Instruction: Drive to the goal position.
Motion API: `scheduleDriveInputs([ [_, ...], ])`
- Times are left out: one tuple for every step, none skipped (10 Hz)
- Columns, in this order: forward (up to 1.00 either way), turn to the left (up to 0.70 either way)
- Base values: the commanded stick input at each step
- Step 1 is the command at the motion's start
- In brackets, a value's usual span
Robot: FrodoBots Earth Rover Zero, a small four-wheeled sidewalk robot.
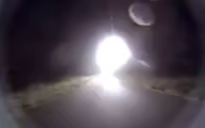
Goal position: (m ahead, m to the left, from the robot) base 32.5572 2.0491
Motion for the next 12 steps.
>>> scheduleDriveInputs([
  [0.95,0.03],
  [0.95,0.03],
  [0.95,0.03],
  [0.95,0.03],
  [0.95,0.03],
  [0.95,0.03],
  [0.95,0.03],
  [0.95,0.03],
  [0.95,0.03],
  [0.95,0.03],
  [0.95,0.03],
  [0.95,0.03],
])
